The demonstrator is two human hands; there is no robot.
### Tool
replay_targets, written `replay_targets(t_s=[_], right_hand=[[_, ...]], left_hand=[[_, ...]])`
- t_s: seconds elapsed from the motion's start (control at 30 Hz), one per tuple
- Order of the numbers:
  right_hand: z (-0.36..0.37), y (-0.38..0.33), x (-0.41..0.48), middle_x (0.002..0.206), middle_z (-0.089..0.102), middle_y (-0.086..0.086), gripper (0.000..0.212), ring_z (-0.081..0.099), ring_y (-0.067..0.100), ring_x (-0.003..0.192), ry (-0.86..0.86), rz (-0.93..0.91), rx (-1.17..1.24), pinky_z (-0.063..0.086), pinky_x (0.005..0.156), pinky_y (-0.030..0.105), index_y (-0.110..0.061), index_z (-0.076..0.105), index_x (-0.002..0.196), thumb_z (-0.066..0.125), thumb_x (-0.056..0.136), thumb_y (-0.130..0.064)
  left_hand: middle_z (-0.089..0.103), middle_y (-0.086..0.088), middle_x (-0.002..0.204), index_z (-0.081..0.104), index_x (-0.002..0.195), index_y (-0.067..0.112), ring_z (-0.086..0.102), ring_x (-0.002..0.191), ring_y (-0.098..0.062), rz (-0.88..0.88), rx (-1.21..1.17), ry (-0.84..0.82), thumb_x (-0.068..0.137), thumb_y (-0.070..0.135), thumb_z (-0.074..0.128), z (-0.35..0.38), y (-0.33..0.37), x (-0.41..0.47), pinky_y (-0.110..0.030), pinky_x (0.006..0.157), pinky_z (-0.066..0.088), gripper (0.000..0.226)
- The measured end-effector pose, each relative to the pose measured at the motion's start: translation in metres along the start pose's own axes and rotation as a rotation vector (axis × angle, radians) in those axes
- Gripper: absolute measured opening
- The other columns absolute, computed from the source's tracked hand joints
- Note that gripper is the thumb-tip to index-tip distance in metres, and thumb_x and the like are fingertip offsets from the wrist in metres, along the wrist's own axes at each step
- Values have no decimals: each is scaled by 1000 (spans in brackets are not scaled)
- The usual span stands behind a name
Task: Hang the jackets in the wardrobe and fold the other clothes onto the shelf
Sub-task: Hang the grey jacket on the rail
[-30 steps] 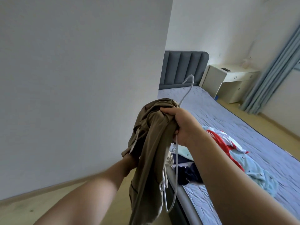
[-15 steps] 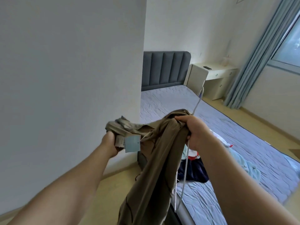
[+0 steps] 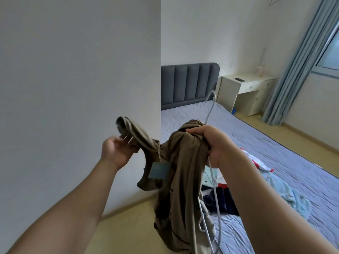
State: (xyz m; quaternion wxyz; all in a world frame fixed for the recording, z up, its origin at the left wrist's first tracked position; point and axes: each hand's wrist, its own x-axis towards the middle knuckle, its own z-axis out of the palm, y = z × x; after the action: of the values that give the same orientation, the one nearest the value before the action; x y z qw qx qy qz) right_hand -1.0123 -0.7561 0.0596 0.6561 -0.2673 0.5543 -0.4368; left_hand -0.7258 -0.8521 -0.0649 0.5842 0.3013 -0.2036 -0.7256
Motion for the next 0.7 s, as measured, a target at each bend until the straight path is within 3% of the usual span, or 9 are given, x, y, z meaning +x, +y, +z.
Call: replay_targets(t_s=[0.03, 0.1, 0.17, 0.23, 0.3, 0.4, 0.5, 0.6, 0.7], right_hand=[[3, -5, -1, 75, 74, 15, 11, 72, 27, 58, -20, -13, 10, 60, 57, 40, -5, 78, 79, 71, 86, -11], [10, -12, -3, 79, 75, 15, 9, 73, 27, 62, -53, -51, 37, 61, 62, 41, -6, 77, 91, 70, 86, -10], [16, -17, -5, 86, 75, 17, 16, 75, 30, 71, -79, -67, 56, 62, 68, 45, -6, 74, 103, 69, 87, -9], [19, -18, -6, 97, 74, 23, 25, 74, 41, 88, -120, -49, 72, 59, 80, 55, -2, 70, 111, 68, 87, -8], [21, -17, -7, 96, 72, 27, 28, 71, 50, 93, -156, -31, 82, 56, 82, 62, 1, 66, 114, 66, 88, -7], [17, -15, -5, 102, 69, 28, 31, 67, 54, 103, -157, -43, 111, 52, 88, 66, 1, 64, 118, 65, 89, -7], [8, -16, -3, 110, 69, 28, 27, 64, 51, 112, -120, -63, 129, 49, 96, 65, 3, 67, 113, 66, 88, -8], [-5, -18, 0, 125, 65, 29, 38, 63, 49, 117, -75, -75, 152, 47, 101, 63, 5, 65, 123, 66, 87, -8], [-16, -20, 2, 129, 63, 30, 44, 61, 48, 119, -46, -85, 173, 46, 102, 63, 4, 63, 127, 67, 86, -9]], left_hand=[[71, -12, 103, 73, 100, 11, 66, 90, -30, -38, 130, 16, 71, -7, 38, -6, -13, -2, -43, 84, 49, 49], [69, -9, 109, 69, 113, 20, 62, 92, -23, -102, 661, 76, 75, -18, 35, -16, -44, -14, -39, 88, 47, 64], [67, -6, 105, 64, 119, 22, 60, 85, -16, -235, 1174, -77, 86, -15, 46, -22, -78, -33, -34, 81, 54, 52], [64, 1, 108, 58, 128, 15, 60, 89, -10, -461, 1448, -224, 91, -1, 61, -25, -111, -48, -28, 77, 58, 40], [59, -1, 127, 47, 139, 15, 60, 107, -17, -654, 1586, -117, 97, 30, 61, -24, -137, -58, -31, 83, 57, 47], [57, -15, 136, 50, 139, 6, 63, 121, -33, -879, 1476, 53, 99, 50, 45, -14, -153, -66, -44, 100, 54, 60], [68, -13, 110, 65, 122, 8, 69, 104, -32, -907, 1248, 37, 96, 69, 36, -10, -161, -62, -46, 98, 55, 72], [68, -25, 113, 66, 119, 3, 68, 108, -40, -668, 905, 111, 99, 57, 53, -12, -166, -48, -53, 96, 56, 59], [65, -28, 124, 64, 125, 2, 64, 117, -42, -622, 892, 36, 99, 33, 62, -9, -163, -40, -56, 98, 54, 40]])
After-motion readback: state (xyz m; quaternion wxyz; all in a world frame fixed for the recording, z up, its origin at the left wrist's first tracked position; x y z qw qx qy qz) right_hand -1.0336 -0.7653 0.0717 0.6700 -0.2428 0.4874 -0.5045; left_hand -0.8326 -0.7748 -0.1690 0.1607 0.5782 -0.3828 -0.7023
